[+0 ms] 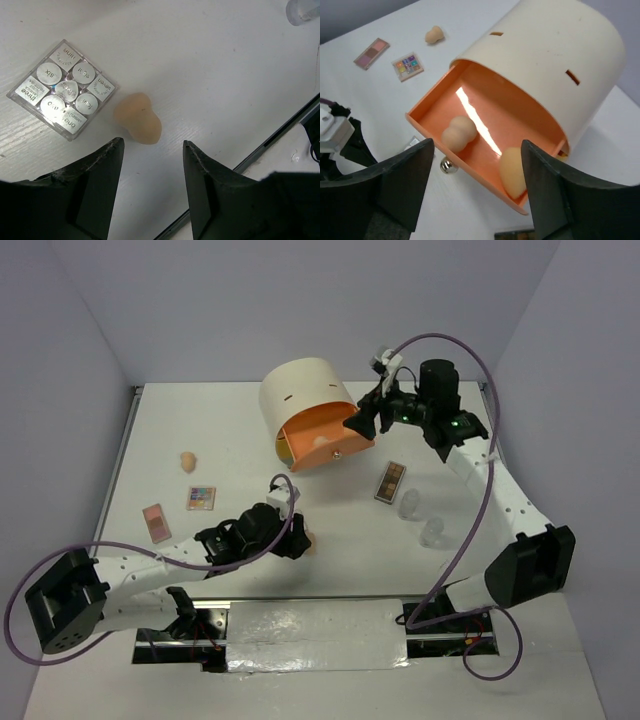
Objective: Organize the makeup
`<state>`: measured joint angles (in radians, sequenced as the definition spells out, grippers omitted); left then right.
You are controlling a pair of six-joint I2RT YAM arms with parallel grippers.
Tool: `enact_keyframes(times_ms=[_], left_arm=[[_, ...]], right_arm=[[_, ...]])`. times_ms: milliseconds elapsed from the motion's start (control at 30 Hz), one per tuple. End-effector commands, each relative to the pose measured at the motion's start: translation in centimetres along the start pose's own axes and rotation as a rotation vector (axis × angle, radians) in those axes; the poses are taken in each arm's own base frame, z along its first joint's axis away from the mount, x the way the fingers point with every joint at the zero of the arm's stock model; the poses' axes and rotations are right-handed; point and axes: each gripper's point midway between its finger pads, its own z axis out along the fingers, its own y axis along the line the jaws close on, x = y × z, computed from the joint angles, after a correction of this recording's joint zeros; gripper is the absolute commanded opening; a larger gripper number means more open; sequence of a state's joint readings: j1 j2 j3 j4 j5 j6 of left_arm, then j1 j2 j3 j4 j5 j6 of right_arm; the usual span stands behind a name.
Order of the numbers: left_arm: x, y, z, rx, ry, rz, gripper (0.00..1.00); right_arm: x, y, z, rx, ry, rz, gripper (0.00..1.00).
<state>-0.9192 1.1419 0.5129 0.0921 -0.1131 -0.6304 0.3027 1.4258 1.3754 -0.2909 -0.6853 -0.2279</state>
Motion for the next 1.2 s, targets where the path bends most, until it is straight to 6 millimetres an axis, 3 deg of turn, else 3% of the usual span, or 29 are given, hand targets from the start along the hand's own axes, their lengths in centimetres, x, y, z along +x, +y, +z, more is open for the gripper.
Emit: enact_keyframes(times_ms=[0,67,100,267,333,533,667,767,933,1000,1033,1100,1167], left_arm=[[-1.7,-1.2,0.2,0.017,-0.046,0.021,0.62],[-1.3,-1.2,0.4,0.012,-0.029,0.037,0.62],[-1.4,-1.4,0.4,0.013,-0.026,0.041,0.62],[-0.6,-1.3,1.4,-0.023,0.023,0.082,0.61],[-1.3,-1.2,1.7,-0.052,0.007,0.089,0.61],[-1.3,0.2,3.6,-0.162,0.041,0.109,0.61],[0.2,1.1,5.1,-0.223,0.118,0.112,0.58],[1.2,1.4,5.5,-0.237,0.161,0.114,0.48],[2.1,1.7,5.2,-0.249,0.188,0.128,0.39],[2.3,1.6,5.1,-0.244,0.197,0.129,0.26],[2.2,1.5,5.1,-0.235,0.194,0.128,0.17],[1.2,0.3,4.5,-0.186,0.175,0.133,0.07],[-0.1,-1.0,3.7,-0.14,0.139,0.13,0.02]], right_arm=[[-2.5,1.7,-2.9,-0.081,-0.075,-0.057,0.69],[-2.0,2.1,-3.7,-0.099,-0.074,-0.048,0.54],[-1.8,2.2,-3.9,-0.101,-0.074,-0.048,0.52],[-0.4,2.2,-4.9,-0.075,-0.065,-0.02,0.55],[-0.1,2.1,-5.2,-0.068,-0.066,-0.009,0.55],[-0.3,2.0,-5.8,-0.057,-0.077,0.001,0.56],[-0.6,1.8,-6.1,-0.053,-0.085,0.004,0.56],[-0.6,1.6,-6.5,-0.042,-0.089,0.005,0.57],[-0.6,1.4,-6.8,-0.034,-0.096,0.008,0.57],[-0.5,1.5,-6.9,-0.034,-0.097,0.013,0.57],[-0.4,1.4,-6.9,-0.031,-0.097,0.015,0.57],[-0.5,1.6,-7.1,-0.033,-0.096,0.017,0.57],[-0.6,1.7,-7.3,-0.034,-0.096,0.011,0.57]])
